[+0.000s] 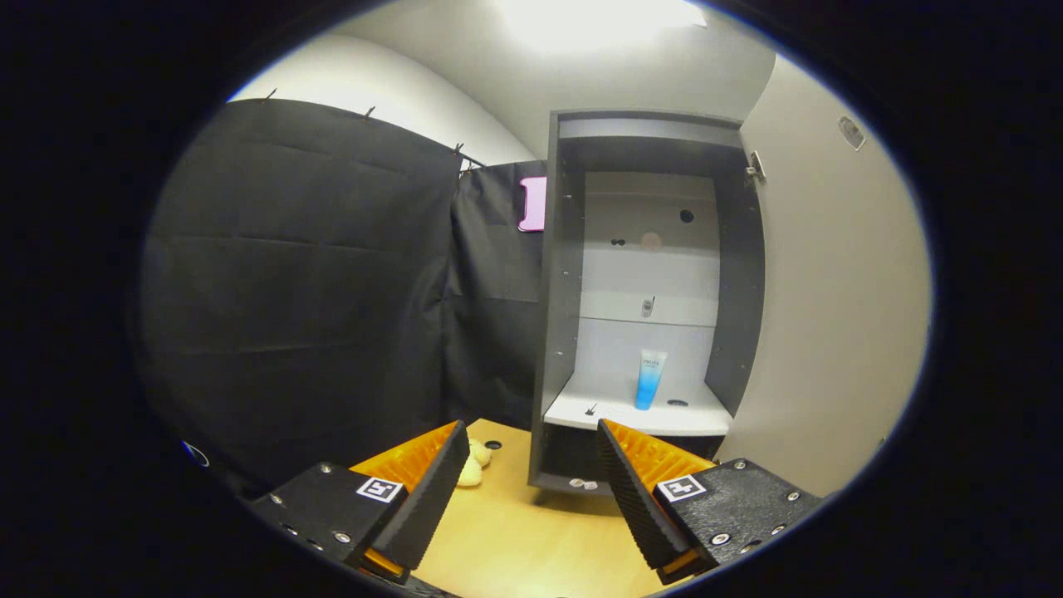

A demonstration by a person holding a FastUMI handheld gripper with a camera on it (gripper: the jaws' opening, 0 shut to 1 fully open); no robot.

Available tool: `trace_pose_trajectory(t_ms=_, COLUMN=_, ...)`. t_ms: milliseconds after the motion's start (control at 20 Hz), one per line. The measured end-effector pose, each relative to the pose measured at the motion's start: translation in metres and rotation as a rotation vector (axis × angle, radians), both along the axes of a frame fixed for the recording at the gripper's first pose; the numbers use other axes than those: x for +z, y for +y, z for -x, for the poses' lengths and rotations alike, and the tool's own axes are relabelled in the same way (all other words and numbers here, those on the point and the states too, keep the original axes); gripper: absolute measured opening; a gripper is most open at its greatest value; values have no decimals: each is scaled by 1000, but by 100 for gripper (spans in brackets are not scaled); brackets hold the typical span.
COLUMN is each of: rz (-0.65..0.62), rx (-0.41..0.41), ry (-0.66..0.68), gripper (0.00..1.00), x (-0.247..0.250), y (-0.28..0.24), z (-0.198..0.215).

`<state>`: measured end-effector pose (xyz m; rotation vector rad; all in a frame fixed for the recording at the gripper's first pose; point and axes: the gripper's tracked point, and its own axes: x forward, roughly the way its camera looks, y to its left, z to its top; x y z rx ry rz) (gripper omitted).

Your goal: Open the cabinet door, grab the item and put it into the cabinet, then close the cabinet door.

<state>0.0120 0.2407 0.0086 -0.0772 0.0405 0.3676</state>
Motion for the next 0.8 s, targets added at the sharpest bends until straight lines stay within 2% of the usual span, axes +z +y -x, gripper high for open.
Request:
trace_pose_trajectory(t_ms=150, rz=-77, rx=-51, ry=62, gripper=95, x=-11, y=-16, z=37)
trace_pose_trajectory(t_ms=300, rz=-105, rx=-181, ry=94, gripper=95, x=-19, y=-66, z=56)
trace_pose_trajectory(t_ms=450, rz=-135, rx=-321, ry=97, gripper=95, x=-17, y=-134, z=69)
trace_pose_trajectory(t_ms=700, rz=-105, rx=-576, ry=53, gripper=95, x=-4, y=-267, z=96)
trace_pose_trajectory(t_ms=800, rz=-115, rx=-637, ry=38, gripper=95, x=7, y=-309, z=96)
